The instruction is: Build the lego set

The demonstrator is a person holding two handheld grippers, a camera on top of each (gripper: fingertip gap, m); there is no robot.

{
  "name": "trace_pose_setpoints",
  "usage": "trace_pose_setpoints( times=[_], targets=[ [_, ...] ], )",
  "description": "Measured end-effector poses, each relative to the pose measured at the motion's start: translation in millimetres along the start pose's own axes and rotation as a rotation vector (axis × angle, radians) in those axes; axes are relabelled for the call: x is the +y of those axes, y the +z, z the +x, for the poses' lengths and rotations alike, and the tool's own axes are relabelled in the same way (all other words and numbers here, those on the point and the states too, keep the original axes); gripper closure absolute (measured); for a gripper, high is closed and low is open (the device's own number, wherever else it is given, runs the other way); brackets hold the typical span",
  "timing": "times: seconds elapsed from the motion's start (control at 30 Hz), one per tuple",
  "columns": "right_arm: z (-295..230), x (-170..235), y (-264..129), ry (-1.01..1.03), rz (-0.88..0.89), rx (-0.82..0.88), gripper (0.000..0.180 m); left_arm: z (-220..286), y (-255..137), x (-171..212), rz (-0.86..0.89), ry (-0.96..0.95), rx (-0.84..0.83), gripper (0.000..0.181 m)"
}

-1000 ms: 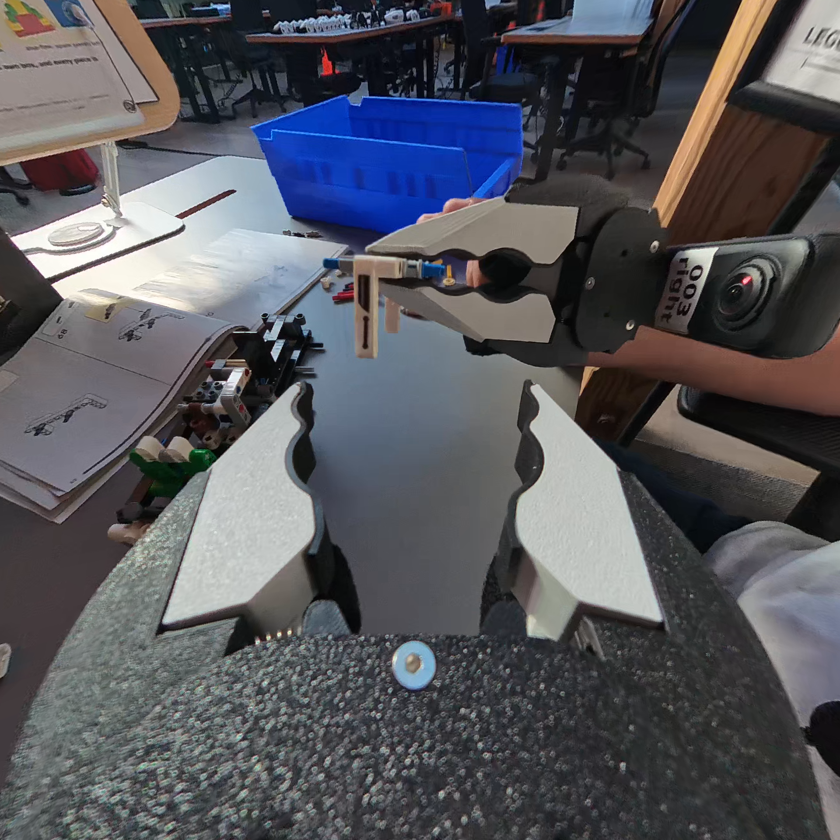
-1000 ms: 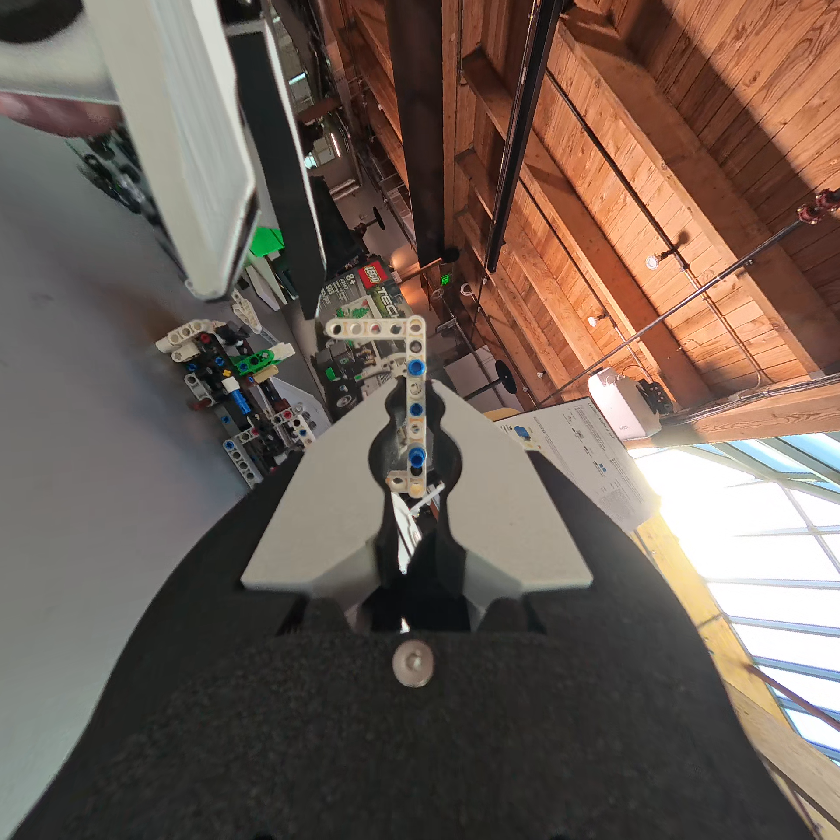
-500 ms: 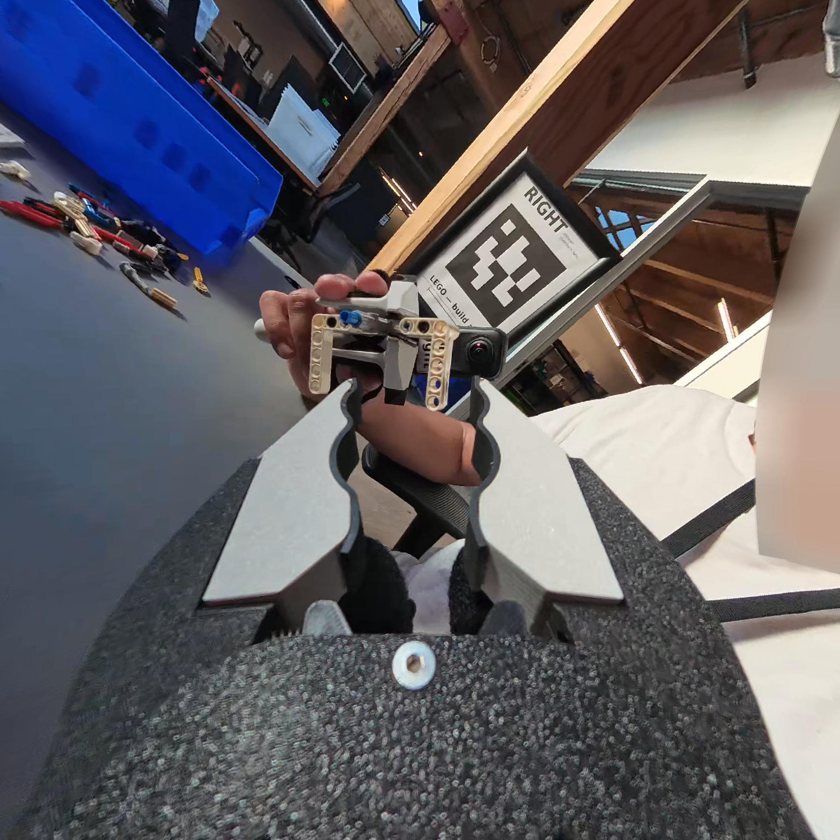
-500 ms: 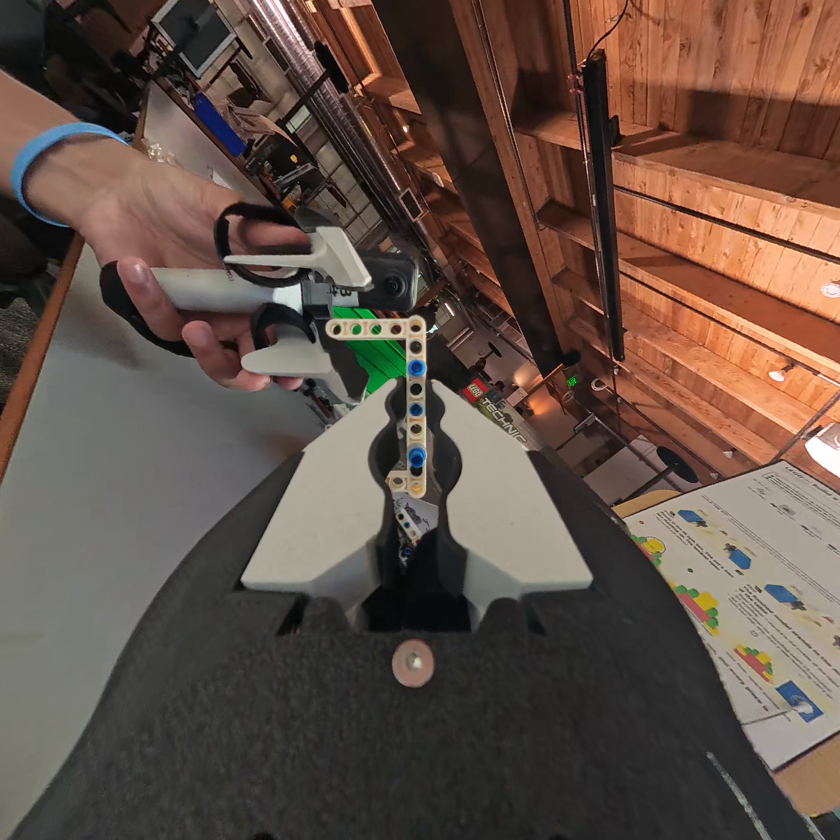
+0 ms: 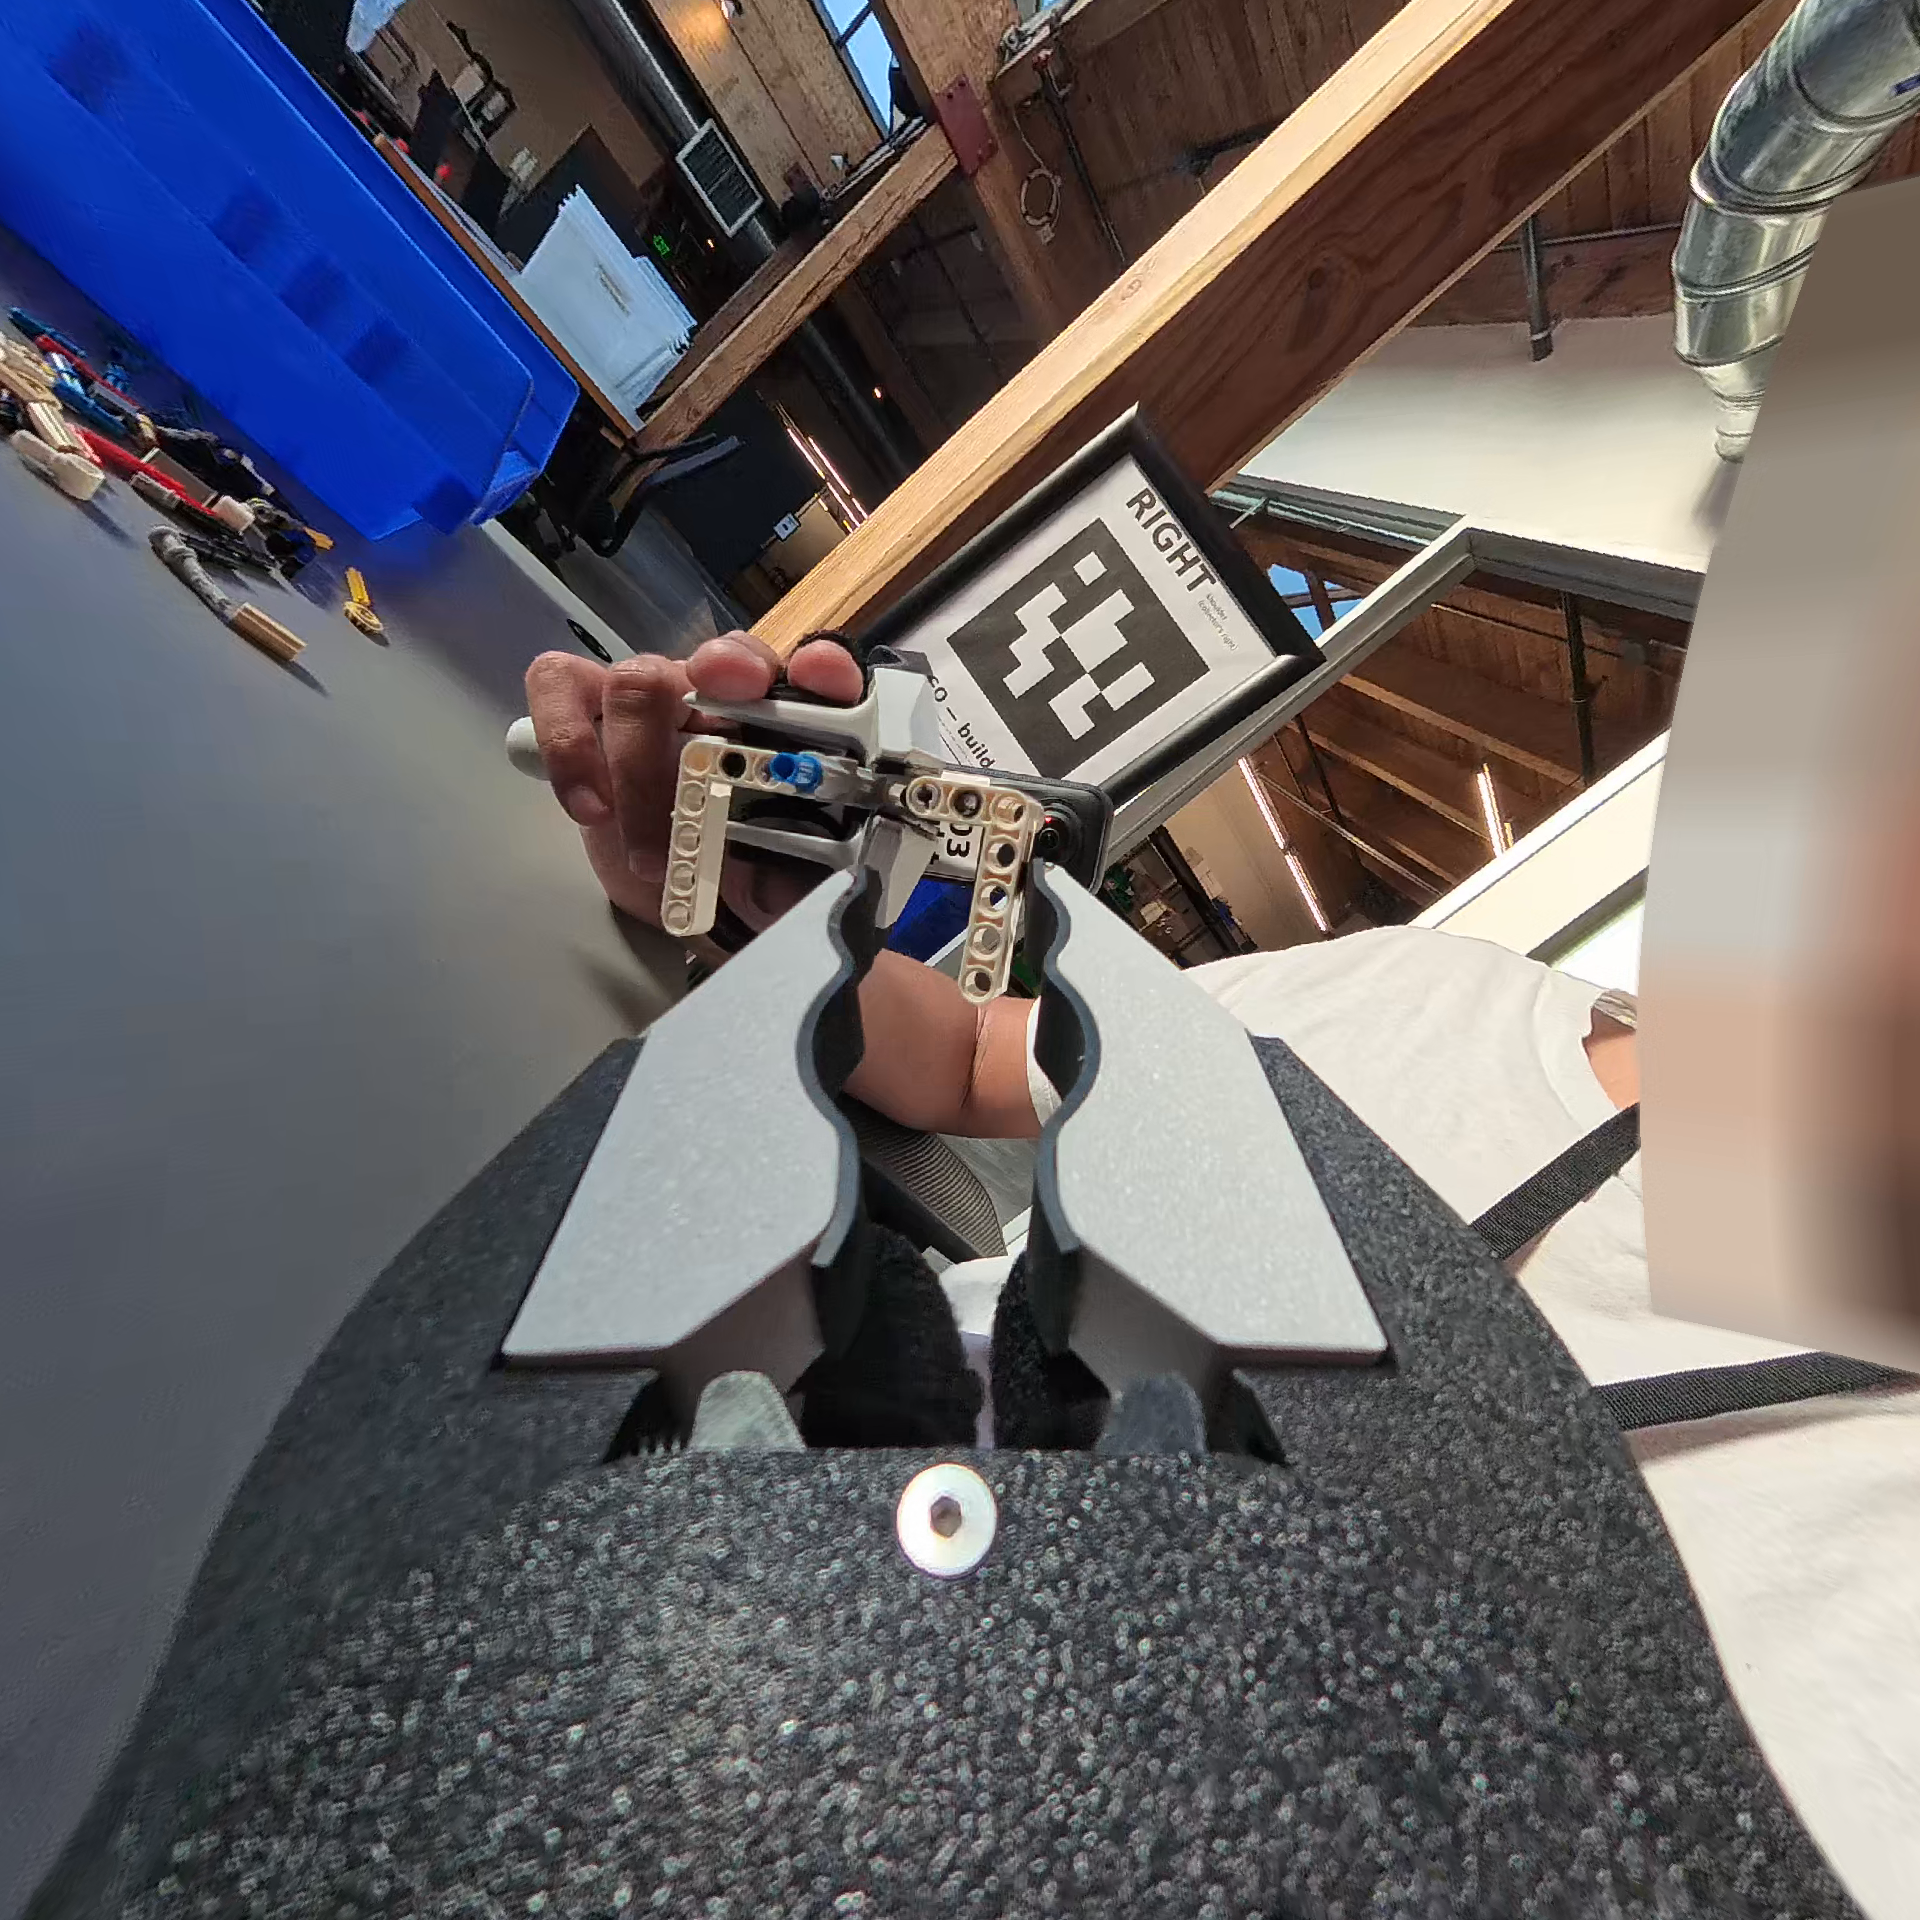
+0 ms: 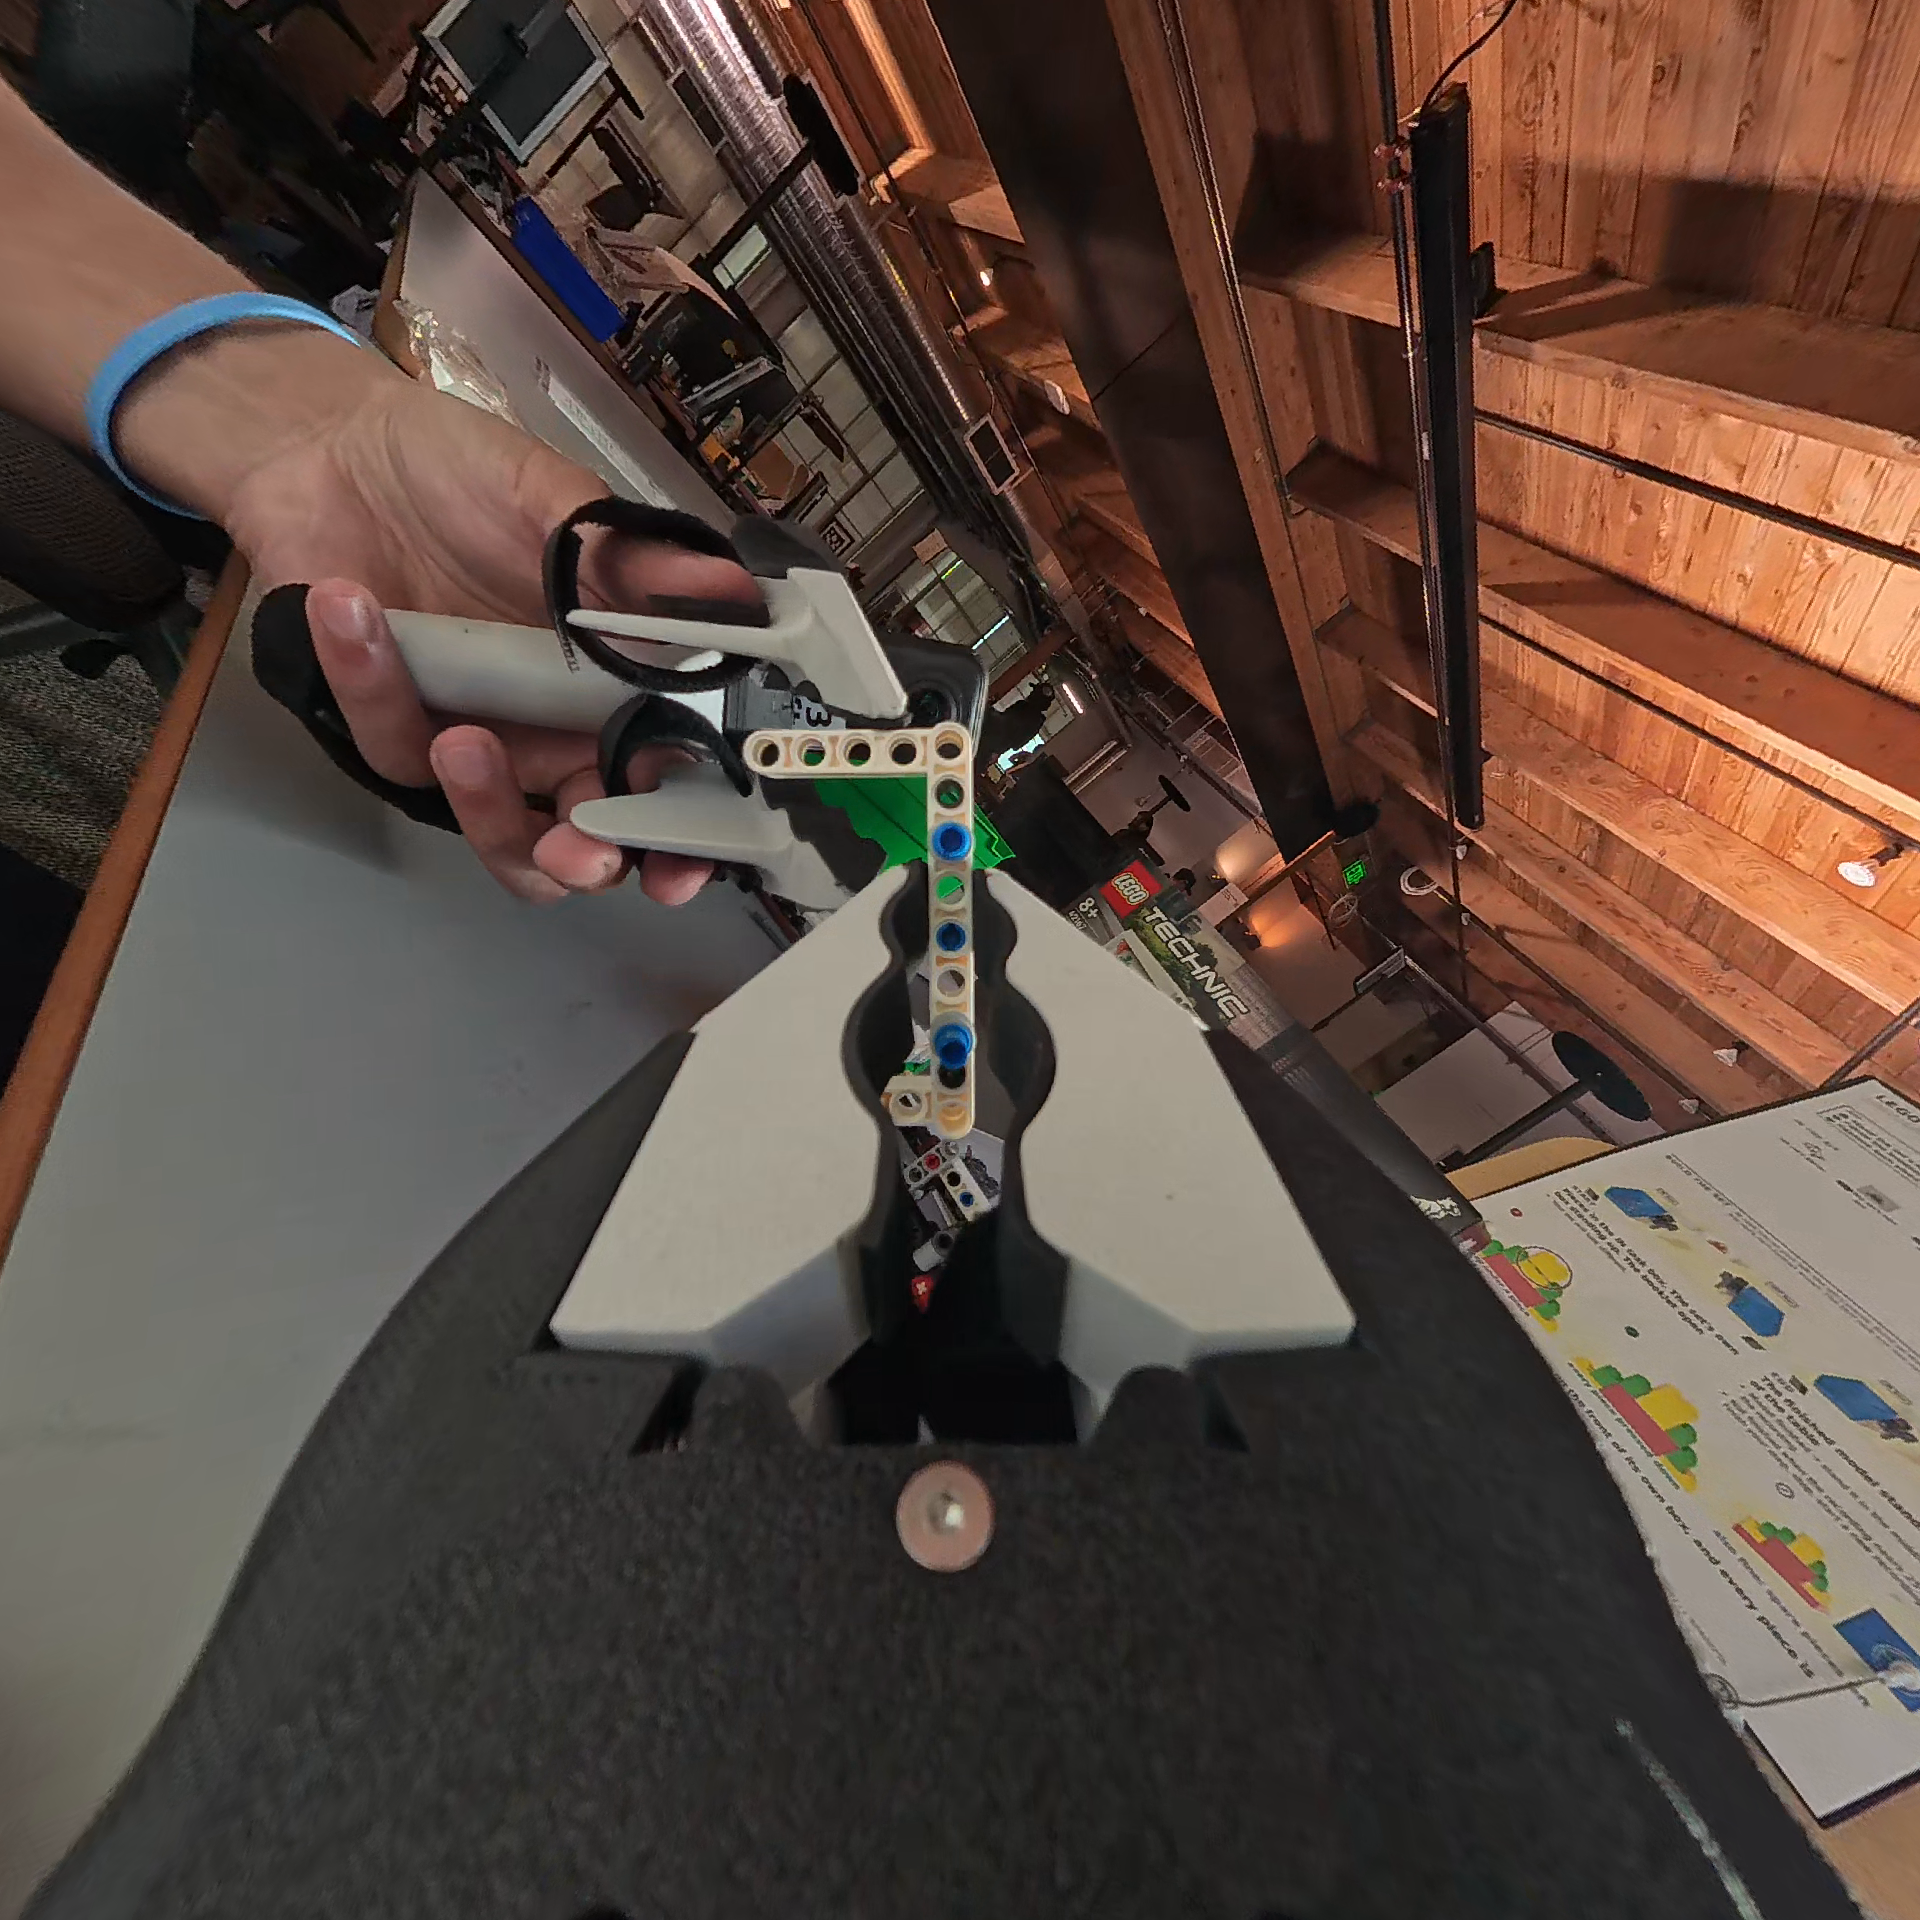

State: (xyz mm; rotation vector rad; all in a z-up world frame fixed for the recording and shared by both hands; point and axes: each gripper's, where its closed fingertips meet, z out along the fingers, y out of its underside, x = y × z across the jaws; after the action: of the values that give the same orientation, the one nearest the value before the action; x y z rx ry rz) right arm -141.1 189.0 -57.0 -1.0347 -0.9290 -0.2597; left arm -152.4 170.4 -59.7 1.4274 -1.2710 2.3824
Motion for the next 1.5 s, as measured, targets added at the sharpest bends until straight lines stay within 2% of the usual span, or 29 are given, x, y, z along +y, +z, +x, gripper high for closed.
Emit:
trace_pose_setpoints(
  times=[0.43, 0.57, 0.67, 0.77, 0.97, 1.23, 1.37, 1.5],
  targets=[
    [25.0, -4.5, -10.5, 0.166, 0.067, 0.066, 0.174, 1.0, 7.2, 20.9, -0.089, 0.043, 0.019, 0.169],
    [29.5, -3.2, -13.3, 0.182, 0.069, 0.080, 0.174, 10.6, 6.0, 17.0, -0.080, 0.070, 0.050, 0.164],
    [17.9, -2.6, -8.7, 0.143, 0.049, 0.035, 0.174, 10.3, 2.7, 8.3, -0.058, 0.114, 0.014, 0.156],
    [3.2, -1.7, -3.8, 0.094, 0.024, -0.021, 0.174, 12.8, -1.3, -0.5, -0.015, 0.072, 0.036, 0.155],
    [-3.2, 1.4, -1.5, 0.065, -0.003, -0.044, 0.174, 7.1, -0.4, 3.9, -0.014, 0.044, 0.048, 0.175],
    [17.6, 6.0, -6.4, 0.146, -0.003, 0.035, 0.174, 3.6, 6.0, 16.1, -0.049, 0.068, 0.030, 0.181],
    [36.3, 12.3, -13.0, 0.240, 0.006, 0.098, 0.175, -1.4, 12.2, 28.7, -0.105, 0.103, -0.004, 0.181],
    [27.5, 11.6, -10.1, 0.237, 0.003, 0.054, 0.174, 0.7, 8.3, 17.5, -0.074, 0.116, -0.014, 0.166]
  ],
)
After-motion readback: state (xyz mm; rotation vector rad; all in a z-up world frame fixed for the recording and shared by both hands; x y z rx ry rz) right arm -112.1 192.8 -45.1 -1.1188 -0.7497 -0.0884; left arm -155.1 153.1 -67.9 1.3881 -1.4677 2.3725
